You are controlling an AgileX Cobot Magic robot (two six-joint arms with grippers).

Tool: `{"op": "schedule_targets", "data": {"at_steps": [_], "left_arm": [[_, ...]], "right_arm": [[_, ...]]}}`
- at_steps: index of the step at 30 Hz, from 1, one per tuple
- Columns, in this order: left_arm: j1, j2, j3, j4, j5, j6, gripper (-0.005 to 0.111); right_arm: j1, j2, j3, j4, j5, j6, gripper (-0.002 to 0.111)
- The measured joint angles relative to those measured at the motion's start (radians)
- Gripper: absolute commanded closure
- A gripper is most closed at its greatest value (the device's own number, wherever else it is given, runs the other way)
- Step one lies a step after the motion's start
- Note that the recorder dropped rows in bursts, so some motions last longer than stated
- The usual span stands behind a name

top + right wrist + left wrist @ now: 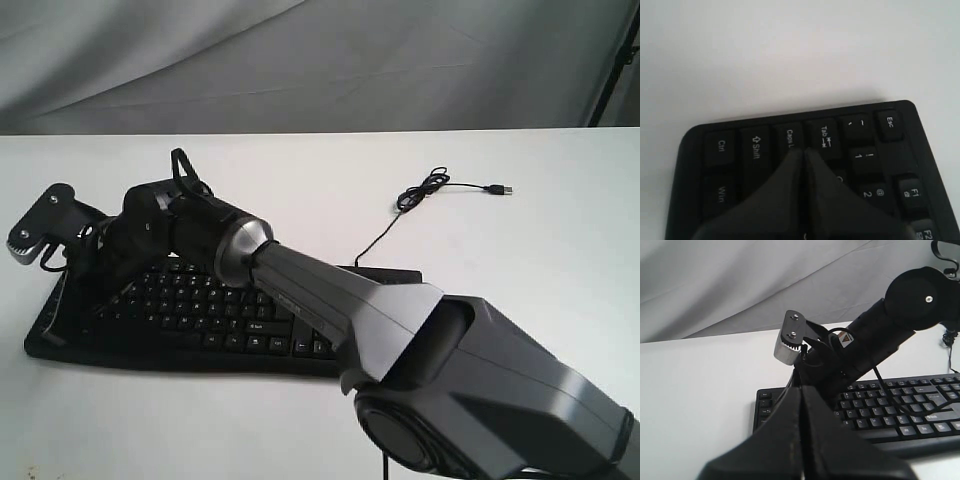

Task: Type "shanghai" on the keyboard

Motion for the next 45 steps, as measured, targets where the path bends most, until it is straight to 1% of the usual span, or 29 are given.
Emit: {"op": "schedule_targets", "data": {"at_steps": [21, 25, 28, 31, 33, 36, 39, 43, 45], "left_arm": [[0.000, 0.000, 0.000, 0.000, 0.000, 0.000, 0.107], [0.000, 0.000, 0.000, 0.000, 0.000, 0.000, 0.107], [0.000, 0.000, 0.000, 0.000, 0.000, 0.000, 0.107], [0.000, 0.000, 0.000, 0.000, 0.000, 0.000, 0.107], [0.000, 0.000, 0.000, 0.000, 0.000, 0.000, 0.107], [0.000, 0.000, 0.000, 0.000, 0.000, 0.000, 0.107], [0.000, 0.000, 0.000, 0.000, 0.000, 0.000, 0.107], [0.000, 0.000, 0.000, 0.000, 0.000, 0.000, 0.107], [0.000, 0.000, 0.000, 0.000, 0.000, 0.000, 0.107]], "right_arm": [[0.000, -0.004, -0.002, -0.047, 0.024, 0.013, 0.108], [0.000, -0.046, -0.002, -0.135, 0.082, 0.015, 0.108], [0.000, -0.095, -0.002, -0.198, 0.167, 0.015, 0.108], [0.000, -0.147, 0.012, -0.223, 0.249, 0.015, 0.108], [0.000, -0.188, 0.060, -0.224, 0.267, 0.015, 0.108], [0.000, -0.263, 0.195, -0.224, 0.246, 0.017, 0.108], [-0.002, -0.355, 0.390, -0.224, 0.163, 0.023, 0.108], [-0.028, -0.474, 0.673, -0.199, 0.050, 0.025, 0.108], [-0.042, -0.514, 0.776, -0.171, -0.011, 0.011, 0.108]]}}
